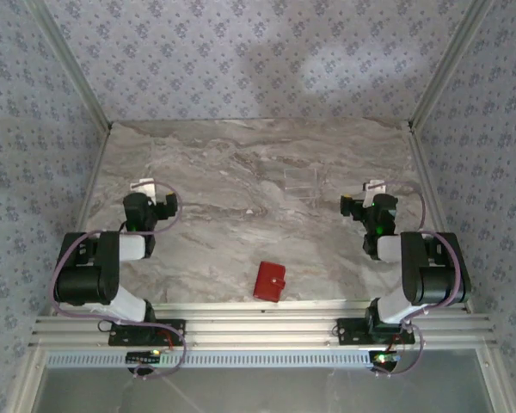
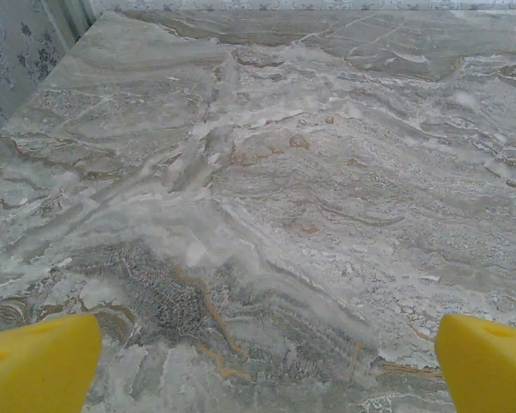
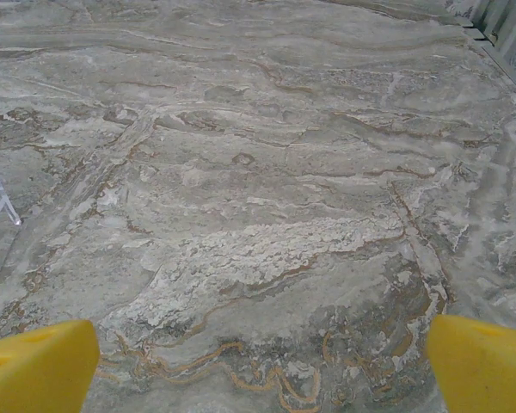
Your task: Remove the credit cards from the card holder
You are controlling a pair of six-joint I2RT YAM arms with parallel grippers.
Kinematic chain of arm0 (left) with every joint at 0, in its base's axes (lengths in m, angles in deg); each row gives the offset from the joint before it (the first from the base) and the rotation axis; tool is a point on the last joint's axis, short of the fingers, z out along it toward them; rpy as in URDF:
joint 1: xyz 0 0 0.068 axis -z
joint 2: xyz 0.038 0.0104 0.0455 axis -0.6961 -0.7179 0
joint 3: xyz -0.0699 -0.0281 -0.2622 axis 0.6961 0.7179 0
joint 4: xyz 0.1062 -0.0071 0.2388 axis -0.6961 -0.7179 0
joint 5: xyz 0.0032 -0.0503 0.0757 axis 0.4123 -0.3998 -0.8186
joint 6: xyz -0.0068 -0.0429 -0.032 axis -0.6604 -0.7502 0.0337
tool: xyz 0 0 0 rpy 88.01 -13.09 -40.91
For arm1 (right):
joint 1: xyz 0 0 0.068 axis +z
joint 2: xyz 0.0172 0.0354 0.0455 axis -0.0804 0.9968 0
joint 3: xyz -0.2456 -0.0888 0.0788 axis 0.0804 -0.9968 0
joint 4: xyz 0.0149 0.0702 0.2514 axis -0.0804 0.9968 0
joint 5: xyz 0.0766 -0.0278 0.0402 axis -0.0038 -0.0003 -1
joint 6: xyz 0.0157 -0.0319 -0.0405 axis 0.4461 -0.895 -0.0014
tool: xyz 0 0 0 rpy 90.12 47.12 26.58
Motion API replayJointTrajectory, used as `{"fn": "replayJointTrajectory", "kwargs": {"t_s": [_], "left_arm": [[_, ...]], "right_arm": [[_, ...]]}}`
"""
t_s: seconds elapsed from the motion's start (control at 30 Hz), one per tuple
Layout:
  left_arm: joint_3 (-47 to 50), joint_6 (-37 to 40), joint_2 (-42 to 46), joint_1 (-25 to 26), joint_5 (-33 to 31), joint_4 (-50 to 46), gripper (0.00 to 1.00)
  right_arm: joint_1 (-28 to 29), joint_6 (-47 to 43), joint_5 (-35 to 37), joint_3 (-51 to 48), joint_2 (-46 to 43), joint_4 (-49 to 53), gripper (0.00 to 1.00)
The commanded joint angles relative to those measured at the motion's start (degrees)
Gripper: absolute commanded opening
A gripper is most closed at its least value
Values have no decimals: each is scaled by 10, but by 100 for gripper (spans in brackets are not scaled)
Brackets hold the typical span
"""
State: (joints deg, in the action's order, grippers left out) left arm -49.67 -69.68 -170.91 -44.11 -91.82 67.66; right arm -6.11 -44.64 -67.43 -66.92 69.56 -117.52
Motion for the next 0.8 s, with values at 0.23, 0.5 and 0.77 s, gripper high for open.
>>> {"fn": "replayJointTrajectory", "kwargs": {"t_s": [0.23, 0.5, 0.77], "left_arm": [[1, 1, -5, -5, 9, 16, 100], [2, 0, -6, -6, 10, 17, 100], [2, -1, -6, -6, 10, 17, 100]], "right_arm": [[2, -4, 8, 2, 4, -12, 100], [-6, 0, -7, 3, 4, -10, 100], [-9, 2, -10, 4, 5, -9, 100]]}}
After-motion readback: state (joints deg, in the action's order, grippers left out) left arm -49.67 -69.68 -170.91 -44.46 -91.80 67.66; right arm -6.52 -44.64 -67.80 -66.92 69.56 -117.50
